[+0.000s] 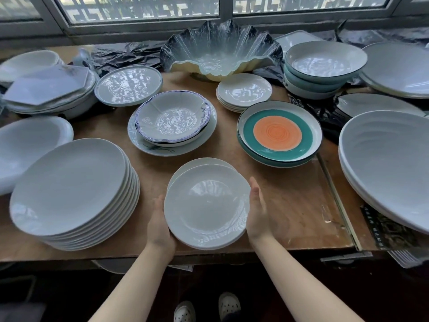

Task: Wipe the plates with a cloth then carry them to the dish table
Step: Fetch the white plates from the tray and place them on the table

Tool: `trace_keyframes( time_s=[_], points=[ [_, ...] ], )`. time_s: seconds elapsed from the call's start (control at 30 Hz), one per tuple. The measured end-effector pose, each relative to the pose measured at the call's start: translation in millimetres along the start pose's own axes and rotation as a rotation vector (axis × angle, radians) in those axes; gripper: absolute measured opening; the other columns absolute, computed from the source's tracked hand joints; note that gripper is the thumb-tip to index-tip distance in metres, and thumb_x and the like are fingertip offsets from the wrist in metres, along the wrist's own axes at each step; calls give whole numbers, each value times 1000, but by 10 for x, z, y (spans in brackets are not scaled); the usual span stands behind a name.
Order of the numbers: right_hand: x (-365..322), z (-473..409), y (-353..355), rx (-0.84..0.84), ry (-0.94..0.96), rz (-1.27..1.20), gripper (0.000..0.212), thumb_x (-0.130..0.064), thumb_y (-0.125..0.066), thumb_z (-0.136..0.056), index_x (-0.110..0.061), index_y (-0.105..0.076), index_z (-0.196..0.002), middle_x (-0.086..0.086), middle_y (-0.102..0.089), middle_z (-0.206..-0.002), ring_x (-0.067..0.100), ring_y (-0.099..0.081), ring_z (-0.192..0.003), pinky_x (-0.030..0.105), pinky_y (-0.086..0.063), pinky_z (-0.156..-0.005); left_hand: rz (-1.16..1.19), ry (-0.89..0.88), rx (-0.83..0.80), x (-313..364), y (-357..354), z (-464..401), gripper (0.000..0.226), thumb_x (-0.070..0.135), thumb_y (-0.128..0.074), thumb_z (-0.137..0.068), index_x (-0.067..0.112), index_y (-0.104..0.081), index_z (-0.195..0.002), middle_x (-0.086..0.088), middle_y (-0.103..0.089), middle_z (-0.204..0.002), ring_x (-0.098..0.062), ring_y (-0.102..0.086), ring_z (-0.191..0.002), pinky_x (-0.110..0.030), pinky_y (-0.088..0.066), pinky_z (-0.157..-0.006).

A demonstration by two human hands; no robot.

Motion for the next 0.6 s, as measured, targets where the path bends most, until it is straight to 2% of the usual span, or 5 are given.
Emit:
trace_keyframes(
  time_s=[0.2,0.4,0.47,0.53,0.6],
  points=[
    [16,-207,-108,-30,12,36,77,-56,-29,-87,-14,-21,-152,1,-24,-157,12,-23,-143,40,-20,-119,24,-57,26,68,15,-229,58,55,-15,-102,26,-33,-149,-4,-47,-147,-25,-47,-131,-50,-34,-112],
    [28,-428,-154,-50,22,18,76,-53,-27,-89,-14,-17,-152,0,-20,-159,12,-22,-144,42,-20,-119,-36,-98,6,147,-22,-374,61,56,-13,-101,22,-53,-132,-5,-63,-128,-24,-57,-120,-45,-43,-104],
    [28,-485,-176,-63,26,18,76,-54,-27,-89,-15,-17,-153,-1,-20,-159,9,-24,-142,33,-24,-117,-51,-104,9,165,-8,-418,61,56,-13,-101,20,-56,-125,-7,-63,-127,-26,-57,-121,-44,-44,-103],
    [39,-514,-193,-87,28,-1,77,-55,-28,-88,-15,-17,-153,-4,-23,-157,4,-29,-137,16,-34,-105,-72,-104,-6,165,-18,-447,59,54,-13,-102,18,-54,-123,-11,-60,-130,-31,-53,-125,-47,-41,-106],
    [49,-518,-196,-108,20,0,76,-55,-30,-87,-16,-20,-152,-7,-31,-151,2,-38,-130,8,-38,-94,-93,-111,-28,182,-42,-445,59,52,-14,-103,15,-55,-123,-14,-60,-129,-33,-53,-124,-50,-41,-106]
  ],
)
Point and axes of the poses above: each hand's wrist, its own z-axis away from the middle knuckle, its own y-axis out of the back of the hand, x = y × z, the point moved 10 cm from there along -z, towards the middle knuckle
